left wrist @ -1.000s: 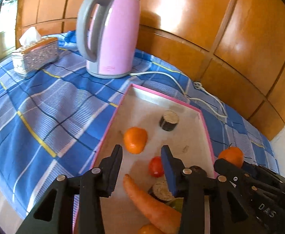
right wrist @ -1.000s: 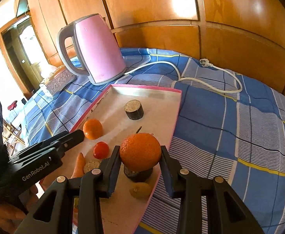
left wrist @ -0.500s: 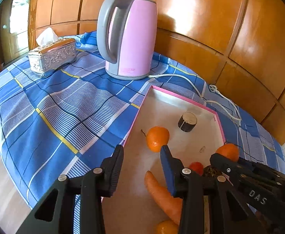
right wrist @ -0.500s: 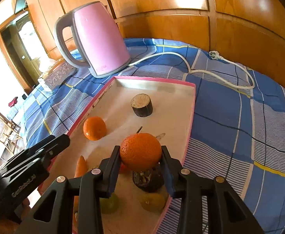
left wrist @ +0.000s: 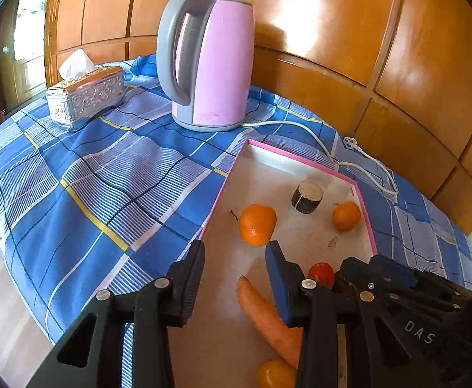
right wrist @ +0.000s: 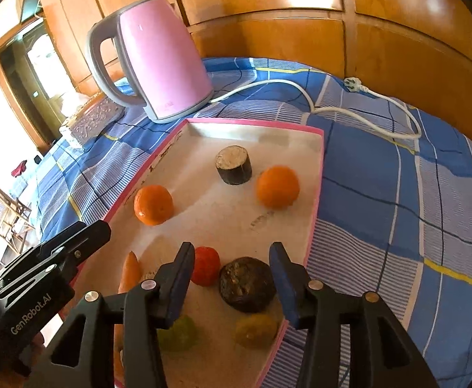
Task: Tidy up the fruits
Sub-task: 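Open both tools to drop the tomato and orange into the tray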
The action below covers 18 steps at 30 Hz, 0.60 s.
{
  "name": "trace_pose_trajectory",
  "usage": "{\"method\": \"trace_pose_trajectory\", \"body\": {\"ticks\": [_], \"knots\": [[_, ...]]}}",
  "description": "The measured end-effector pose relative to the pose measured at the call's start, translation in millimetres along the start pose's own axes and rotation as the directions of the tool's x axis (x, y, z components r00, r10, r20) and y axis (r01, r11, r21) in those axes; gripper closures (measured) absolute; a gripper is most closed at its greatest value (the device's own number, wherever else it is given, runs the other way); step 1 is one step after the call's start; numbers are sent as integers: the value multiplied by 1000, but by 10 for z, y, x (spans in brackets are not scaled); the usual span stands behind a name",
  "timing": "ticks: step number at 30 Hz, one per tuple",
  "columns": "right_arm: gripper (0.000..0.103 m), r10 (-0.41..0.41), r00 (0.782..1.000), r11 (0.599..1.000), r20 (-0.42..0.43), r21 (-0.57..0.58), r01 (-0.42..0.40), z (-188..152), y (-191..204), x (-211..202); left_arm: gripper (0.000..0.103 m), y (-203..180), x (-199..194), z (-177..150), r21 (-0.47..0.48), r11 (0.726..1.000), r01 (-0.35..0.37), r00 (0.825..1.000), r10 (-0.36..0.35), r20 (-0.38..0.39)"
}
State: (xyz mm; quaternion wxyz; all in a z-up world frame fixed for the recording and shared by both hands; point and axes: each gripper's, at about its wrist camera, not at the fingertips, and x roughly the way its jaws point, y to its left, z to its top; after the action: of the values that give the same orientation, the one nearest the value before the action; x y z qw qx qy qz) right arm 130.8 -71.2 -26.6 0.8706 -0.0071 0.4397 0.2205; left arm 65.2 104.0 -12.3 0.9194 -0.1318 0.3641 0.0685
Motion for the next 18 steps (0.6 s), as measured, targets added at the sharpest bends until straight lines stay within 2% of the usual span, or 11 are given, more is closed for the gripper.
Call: {"method": "trace_pose_trajectory", "body": {"ticks": [18], "knots": [[54, -24, 1000, 998, 18, 64, 23, -184, -101, -232, 64, -60, -141, -63, 34, 999, -21, 1000, 20, 12]]}}
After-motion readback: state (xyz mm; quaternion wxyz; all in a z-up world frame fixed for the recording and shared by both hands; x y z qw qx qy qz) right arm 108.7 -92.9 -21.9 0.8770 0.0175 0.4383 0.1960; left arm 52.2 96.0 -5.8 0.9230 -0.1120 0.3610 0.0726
